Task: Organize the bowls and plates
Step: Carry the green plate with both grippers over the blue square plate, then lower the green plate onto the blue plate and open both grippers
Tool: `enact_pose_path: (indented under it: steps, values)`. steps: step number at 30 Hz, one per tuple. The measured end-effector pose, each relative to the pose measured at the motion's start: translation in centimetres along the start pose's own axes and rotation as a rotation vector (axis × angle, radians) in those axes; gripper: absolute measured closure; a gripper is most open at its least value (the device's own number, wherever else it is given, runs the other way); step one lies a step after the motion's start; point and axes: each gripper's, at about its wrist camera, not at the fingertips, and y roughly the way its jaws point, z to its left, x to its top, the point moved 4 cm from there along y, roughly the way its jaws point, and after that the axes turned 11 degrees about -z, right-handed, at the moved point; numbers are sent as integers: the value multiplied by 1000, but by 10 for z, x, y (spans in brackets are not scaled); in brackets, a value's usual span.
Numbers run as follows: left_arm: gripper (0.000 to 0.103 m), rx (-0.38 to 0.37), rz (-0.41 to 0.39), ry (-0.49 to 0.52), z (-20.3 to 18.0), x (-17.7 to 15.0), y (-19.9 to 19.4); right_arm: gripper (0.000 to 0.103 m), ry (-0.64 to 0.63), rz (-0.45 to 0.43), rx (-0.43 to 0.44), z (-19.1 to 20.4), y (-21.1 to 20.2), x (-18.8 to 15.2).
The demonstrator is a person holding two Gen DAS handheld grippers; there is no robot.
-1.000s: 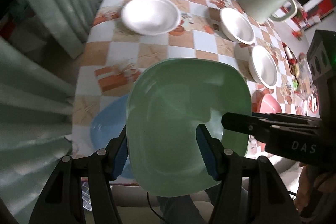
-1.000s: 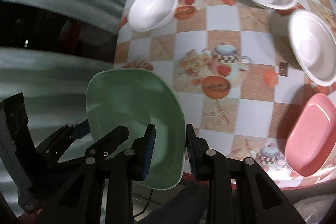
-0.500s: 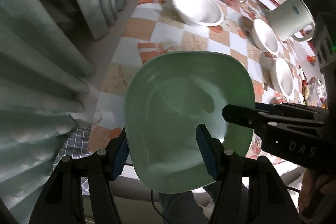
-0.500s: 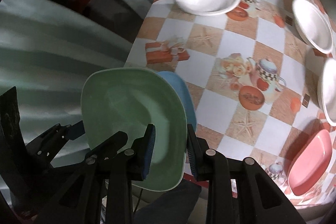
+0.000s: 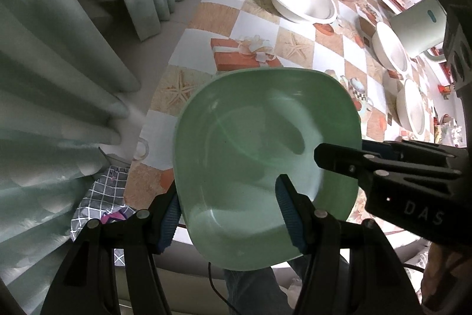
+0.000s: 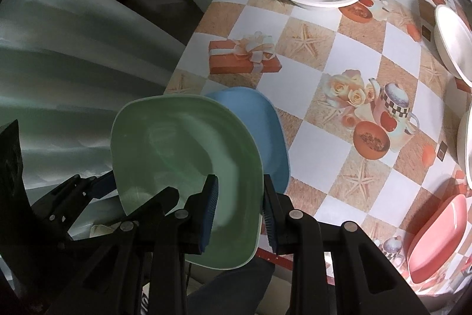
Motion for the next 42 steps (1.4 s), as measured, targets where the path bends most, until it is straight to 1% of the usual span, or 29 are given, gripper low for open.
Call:
enact_pose_path:
  steps: [4,9,13,16,24,31,34,36,37,38,39,40,42]
  values:
    - [38,10,-6,-9,1,-1,5,71,-4,13,-1,-3,5,4]
    - [38,24,18,-20,3,-7,15,71,-34,35,-15,-3,18,7]
    - [38,19,21,-47,8,-8,19,71,-46,51,-14,-2,26,9]
    - [38,27,22,-49,9,-8,22,71,-60,63,-23,-1,33,9]
    - [38,40,30,-56,10,-9,32,71,-76,70,-37,3,45,10]
    - [38,29,39,-58,11,-9,42,71,-78,61,-50,1,53,12]
    - [32,27,21,-51,10,-8,42,71,-65,63,-46,0,53,9]
    - [26,45,6,-23,8,-8,40,70,-60,60,-44,-1,52,7]
    - [21,50,4,-13,8,-8,40,61,-65,55,-48,-1,51,7]
    - [20,56,0,-4,7,-8,39,49,-64,52,-48,-2,50,6]
    - [20,63,2,3,8,-8,39,28,-59,46,-45,-4,48,7]
    - [20,60,1,4,9,-8,39,23,-52,33,-47,-6,45,7]
    - [18,47,-5,-6,12,-7,37,23,-40,18,-57,-10,40,8]
